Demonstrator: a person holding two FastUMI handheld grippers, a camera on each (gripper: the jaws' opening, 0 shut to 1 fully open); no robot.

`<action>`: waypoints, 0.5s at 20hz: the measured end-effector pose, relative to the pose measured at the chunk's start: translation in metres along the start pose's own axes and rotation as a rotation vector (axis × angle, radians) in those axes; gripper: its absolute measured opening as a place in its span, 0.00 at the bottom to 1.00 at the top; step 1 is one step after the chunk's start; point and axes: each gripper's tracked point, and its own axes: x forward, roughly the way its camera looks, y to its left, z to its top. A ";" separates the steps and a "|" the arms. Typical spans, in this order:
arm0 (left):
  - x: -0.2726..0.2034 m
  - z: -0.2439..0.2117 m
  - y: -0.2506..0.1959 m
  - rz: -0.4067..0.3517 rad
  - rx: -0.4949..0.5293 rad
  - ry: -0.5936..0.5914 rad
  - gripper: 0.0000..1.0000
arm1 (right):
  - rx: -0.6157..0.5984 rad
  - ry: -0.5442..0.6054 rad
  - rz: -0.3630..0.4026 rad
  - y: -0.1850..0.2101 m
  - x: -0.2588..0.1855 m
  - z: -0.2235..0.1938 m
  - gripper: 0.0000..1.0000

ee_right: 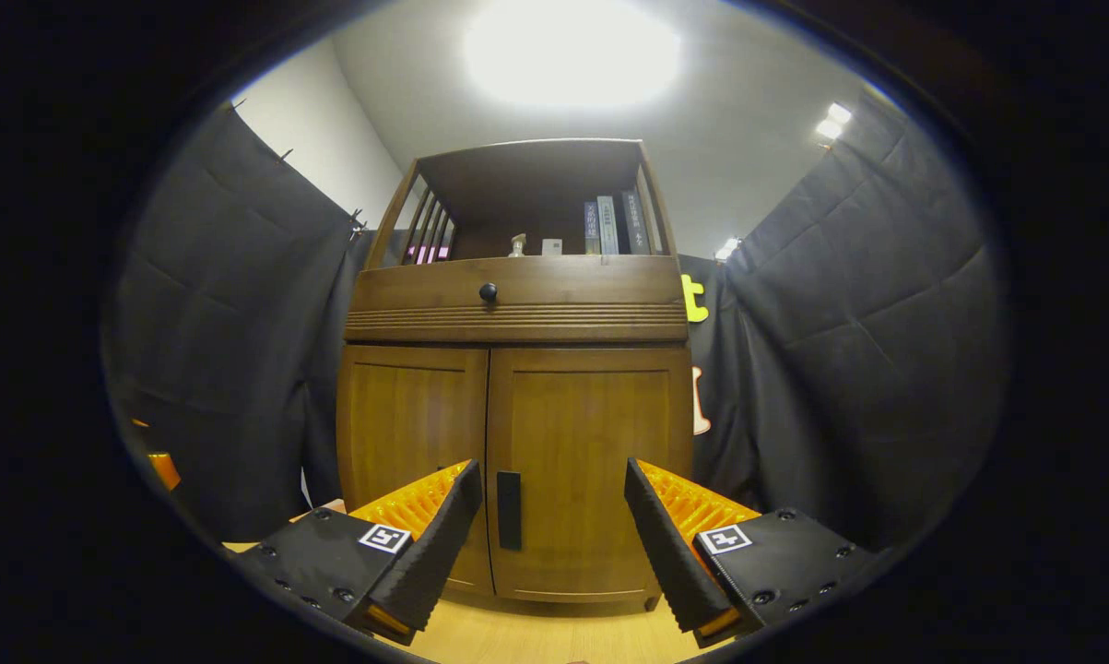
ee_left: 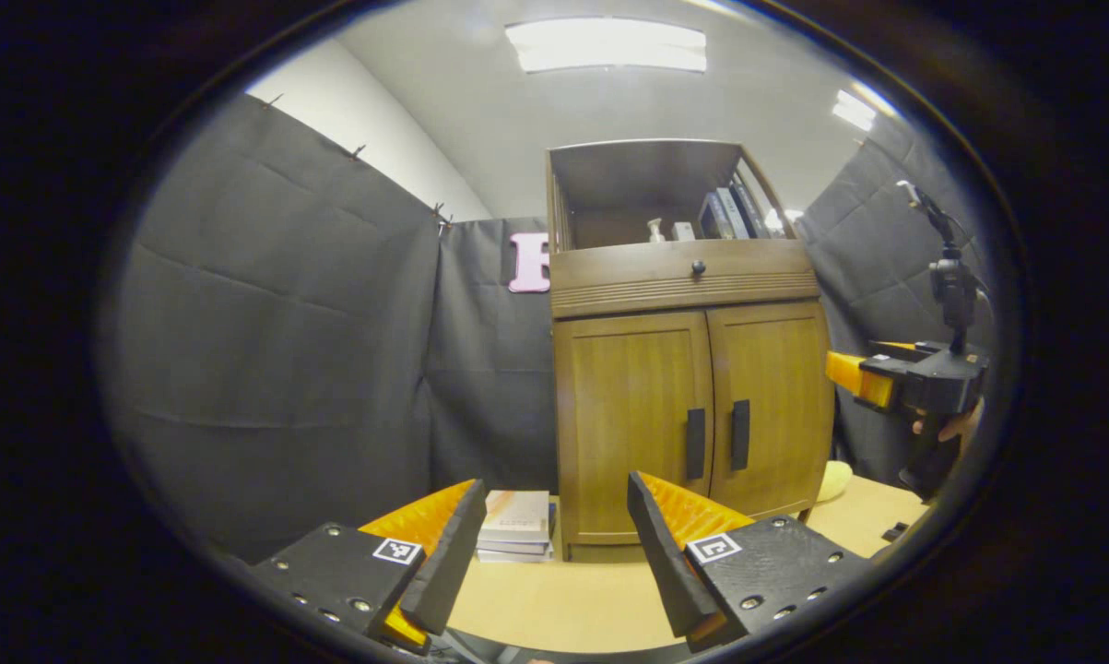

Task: Open the right door of the double-door shoe cabinet with the right hand, and open the left door with the left hand.

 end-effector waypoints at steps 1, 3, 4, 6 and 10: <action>0.001 -0.001 0.001 0.008 0.002 0.002 0.89 | 0.006 0.006 0.002 0.003 0.010 -0.005 0.98; 0.006 -0.003 0.005 0.025 0.008 0.007 0.89 | 0.019 0.033 0.019 0.009 0.032 -0.019 0.96; 0.011 -0.003 0.006 0.031 0.011 0.012 0.89 | 0.021 0.044 0.029 0.013 0.044 -0.025 0.97; 0.026 -0.006 0.006 0.040 0.017 0.022 0.89 | 0.022 0.058 0.040 0.020 0.064 -0.035 0.98; 0.049 -0.011 0.003 0.056 0.035 0.033 0.89 | 0.024 0.091 0.054 0.028 0.107 -0.059 0.98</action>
